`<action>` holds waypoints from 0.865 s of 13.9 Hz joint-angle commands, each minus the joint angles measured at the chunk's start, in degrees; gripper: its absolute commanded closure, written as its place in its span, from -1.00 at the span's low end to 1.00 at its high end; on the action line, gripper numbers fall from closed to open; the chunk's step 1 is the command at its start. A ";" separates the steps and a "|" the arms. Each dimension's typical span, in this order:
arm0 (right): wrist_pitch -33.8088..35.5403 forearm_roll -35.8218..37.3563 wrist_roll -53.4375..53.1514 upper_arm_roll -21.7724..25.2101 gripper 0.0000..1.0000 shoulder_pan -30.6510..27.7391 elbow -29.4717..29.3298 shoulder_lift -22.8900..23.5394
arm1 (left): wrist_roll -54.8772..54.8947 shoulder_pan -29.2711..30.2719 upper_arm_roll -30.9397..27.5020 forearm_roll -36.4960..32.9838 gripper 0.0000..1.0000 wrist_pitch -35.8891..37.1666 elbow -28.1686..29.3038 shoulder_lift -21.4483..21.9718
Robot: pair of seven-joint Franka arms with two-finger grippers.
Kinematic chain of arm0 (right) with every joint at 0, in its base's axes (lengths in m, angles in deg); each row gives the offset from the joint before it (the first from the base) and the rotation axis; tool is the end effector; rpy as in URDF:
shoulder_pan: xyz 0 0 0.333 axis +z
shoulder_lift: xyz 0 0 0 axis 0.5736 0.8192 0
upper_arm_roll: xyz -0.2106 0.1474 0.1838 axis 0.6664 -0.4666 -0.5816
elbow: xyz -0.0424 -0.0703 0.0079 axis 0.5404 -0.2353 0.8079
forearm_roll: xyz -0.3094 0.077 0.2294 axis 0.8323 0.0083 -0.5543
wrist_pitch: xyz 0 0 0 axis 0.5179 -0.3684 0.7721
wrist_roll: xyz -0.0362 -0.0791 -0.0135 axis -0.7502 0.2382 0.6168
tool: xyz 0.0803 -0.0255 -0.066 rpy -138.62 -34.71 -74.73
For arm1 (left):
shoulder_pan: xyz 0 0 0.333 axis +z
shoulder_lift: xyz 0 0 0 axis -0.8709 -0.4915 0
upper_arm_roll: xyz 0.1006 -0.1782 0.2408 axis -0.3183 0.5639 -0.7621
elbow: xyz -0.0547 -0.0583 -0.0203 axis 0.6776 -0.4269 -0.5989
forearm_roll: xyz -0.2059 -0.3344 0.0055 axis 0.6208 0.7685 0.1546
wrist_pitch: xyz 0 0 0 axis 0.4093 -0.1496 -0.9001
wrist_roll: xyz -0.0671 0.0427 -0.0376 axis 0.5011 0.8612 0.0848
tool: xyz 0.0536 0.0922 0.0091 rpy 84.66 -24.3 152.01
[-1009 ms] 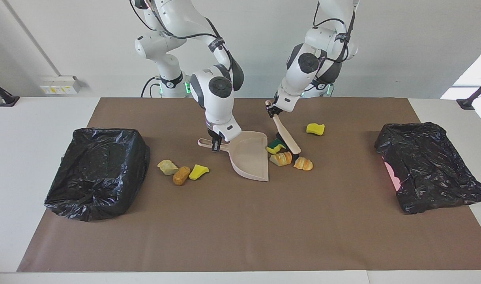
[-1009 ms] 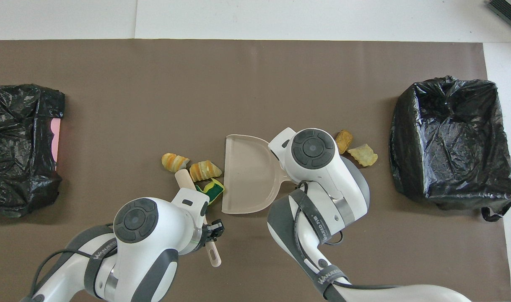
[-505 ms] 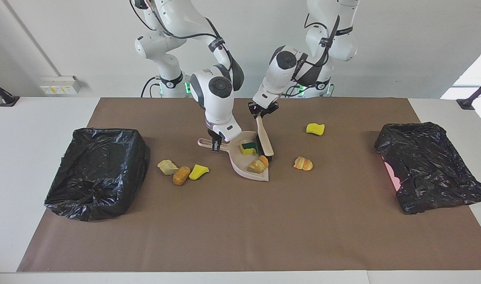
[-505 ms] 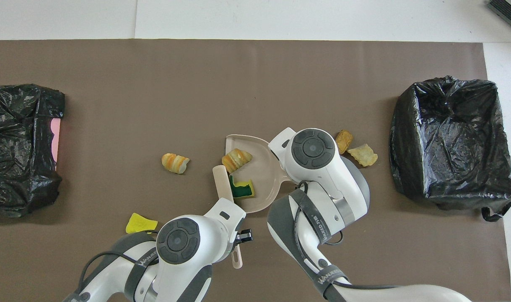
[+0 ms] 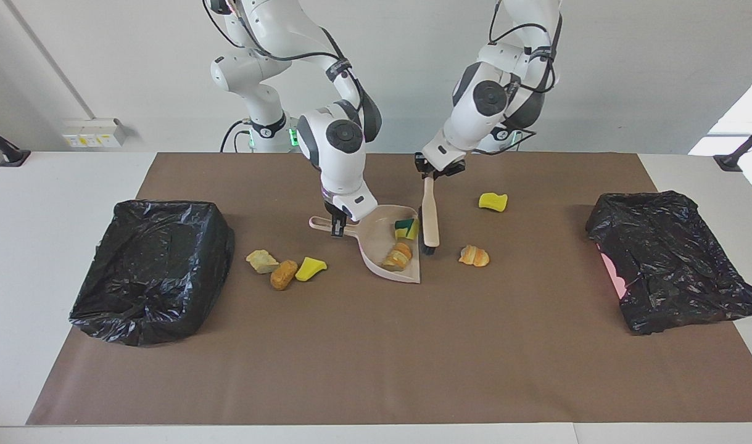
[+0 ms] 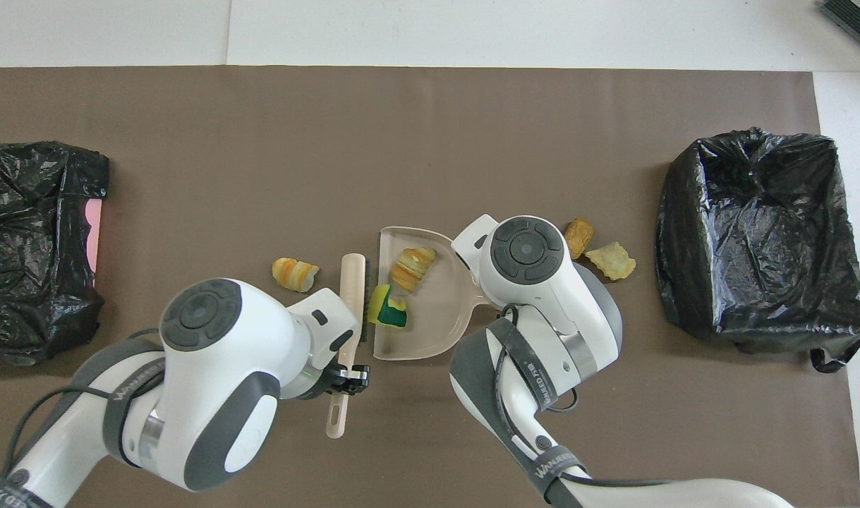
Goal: Sweep and dump trash in bin
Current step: 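Draw the brush back and sweep the remaining pieces toward the dustpan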
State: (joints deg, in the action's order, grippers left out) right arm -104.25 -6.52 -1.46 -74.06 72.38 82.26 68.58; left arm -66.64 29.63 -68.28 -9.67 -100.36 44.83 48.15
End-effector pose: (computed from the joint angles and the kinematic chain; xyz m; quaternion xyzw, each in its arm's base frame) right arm 0.5226 0.2823 0.3492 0.7346 0.6759 -0.0566 0.0175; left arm 0.4042 -0.2624 0.4172 0.9839 -0.0470 -0.1406 0.0998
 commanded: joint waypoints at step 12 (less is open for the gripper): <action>-0.62 1.24 1.03 -0.16 1.00 -0.21 0.71 -0.26 | -35.07 4.30 1.07 -12.08 1.00 20.18 11.84 14.77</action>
State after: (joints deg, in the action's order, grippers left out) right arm -104.25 -6.52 -1.46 -74.06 72.38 82.29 68.58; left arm -95.85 33.38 -67.89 -20.71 -80.73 51.38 57.15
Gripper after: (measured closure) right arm 0.683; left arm 0.731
